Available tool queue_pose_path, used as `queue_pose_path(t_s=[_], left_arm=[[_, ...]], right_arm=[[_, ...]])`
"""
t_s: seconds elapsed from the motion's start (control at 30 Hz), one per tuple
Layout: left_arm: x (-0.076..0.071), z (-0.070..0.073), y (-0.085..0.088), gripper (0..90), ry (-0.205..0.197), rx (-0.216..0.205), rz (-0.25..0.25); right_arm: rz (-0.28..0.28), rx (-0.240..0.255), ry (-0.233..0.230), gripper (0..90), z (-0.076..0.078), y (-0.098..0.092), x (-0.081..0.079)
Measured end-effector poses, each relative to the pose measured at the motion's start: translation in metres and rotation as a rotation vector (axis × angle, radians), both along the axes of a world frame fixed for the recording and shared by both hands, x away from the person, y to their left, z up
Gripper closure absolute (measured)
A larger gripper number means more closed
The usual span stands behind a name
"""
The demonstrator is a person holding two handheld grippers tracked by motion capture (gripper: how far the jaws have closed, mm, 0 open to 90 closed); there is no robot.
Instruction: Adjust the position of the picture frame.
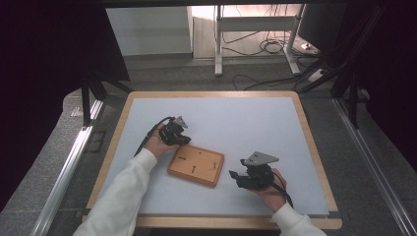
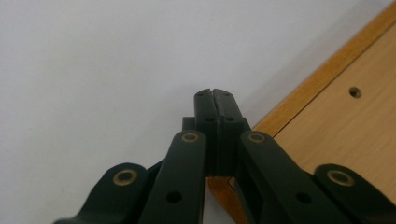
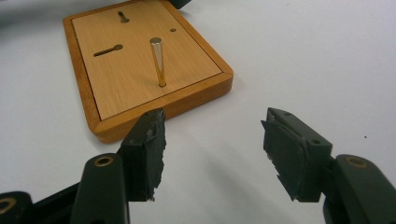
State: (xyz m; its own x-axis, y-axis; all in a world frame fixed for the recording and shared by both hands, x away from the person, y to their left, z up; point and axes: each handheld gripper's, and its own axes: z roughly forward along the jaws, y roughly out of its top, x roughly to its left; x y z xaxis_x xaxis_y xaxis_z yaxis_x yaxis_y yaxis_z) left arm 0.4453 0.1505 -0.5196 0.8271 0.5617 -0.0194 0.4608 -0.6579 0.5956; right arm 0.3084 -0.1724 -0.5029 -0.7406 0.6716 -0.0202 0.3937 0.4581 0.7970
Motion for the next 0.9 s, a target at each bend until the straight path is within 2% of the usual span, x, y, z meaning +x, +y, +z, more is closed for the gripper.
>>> queue_pose_path(t_s=[0.23,0.37,0.4,0.8,0.9], left_arm=[[-0.019,-0.002,0.007,90.0,0.007,-0.018,-0.031],[-0.028,-0.002,0.008,90.0,0.007,-0.011,-0.049],[-0.034,-0.004,0.009,90.0,0.009,-0.006,-0.061],[-0.067,-0.006,0.010,90.0,-0.003,-0.031,-0.084],[-0.075,-0.007,0.013,90.0,0.006,-0.042,-0.081]], right_arm=[[0.002,-0.006,0.003,39.1,-0.001,0.001,0.001],[0.001,-0.008,0.005,39.0,-0.001,0.001,0.001],[0.000,-0.008,0.006,39.0,-0.002,0.000,0.002],[-0.009,-0.003,0.005,38.9,-0.001,-0.002,0.003],[-0.010,-0.005,0.003,38.8,-0.001,-0.002,0.003]])
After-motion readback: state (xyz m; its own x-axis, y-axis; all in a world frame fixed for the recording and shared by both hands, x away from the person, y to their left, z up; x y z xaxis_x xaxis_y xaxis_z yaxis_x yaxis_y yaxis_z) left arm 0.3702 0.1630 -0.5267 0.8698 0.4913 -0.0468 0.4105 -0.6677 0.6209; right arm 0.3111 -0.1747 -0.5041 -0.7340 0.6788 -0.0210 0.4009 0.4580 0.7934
